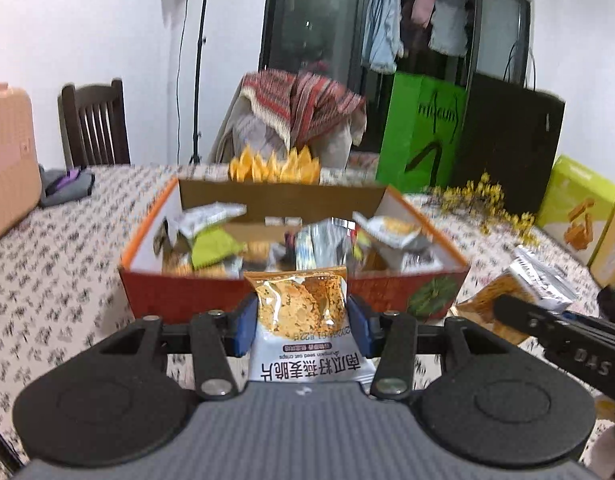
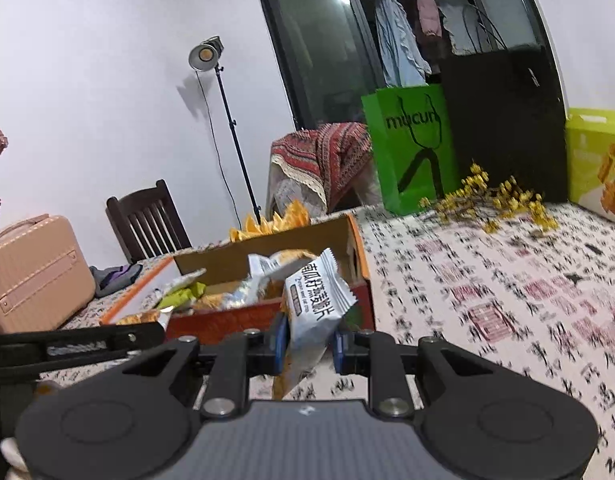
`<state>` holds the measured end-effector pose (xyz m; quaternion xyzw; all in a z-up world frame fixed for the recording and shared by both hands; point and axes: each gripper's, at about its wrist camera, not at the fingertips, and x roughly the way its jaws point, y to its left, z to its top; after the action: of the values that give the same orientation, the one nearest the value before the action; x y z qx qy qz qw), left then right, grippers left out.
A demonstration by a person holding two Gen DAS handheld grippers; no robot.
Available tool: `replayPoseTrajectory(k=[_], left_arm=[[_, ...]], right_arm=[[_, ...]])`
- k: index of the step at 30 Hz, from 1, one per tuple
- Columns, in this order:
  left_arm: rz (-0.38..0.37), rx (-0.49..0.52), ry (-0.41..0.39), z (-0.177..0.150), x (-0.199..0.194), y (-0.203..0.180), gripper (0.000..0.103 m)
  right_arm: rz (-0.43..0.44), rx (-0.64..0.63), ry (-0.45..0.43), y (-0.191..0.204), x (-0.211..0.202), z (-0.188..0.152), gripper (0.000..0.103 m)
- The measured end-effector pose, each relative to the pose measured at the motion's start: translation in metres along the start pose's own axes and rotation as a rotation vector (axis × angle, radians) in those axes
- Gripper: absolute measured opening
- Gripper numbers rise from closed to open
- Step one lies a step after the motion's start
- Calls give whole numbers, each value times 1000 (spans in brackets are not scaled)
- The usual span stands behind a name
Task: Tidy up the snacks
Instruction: 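Carry both cracker packets into the box and open both grippers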
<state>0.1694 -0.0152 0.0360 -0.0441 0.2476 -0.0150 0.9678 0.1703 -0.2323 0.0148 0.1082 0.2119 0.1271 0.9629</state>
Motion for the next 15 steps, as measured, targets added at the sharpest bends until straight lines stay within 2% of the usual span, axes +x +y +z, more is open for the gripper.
replayPoseTrajectory(k=[7, 15], left_arm=[[-13, -18, -69, 31, -1, 10, 49], [3, -39, -80, 63, 27, 24, 49]], right_arm=[[3, -24, -21, 17, 21, 31, 22], [19, -39, -15, 39, 68, 72, 22]])
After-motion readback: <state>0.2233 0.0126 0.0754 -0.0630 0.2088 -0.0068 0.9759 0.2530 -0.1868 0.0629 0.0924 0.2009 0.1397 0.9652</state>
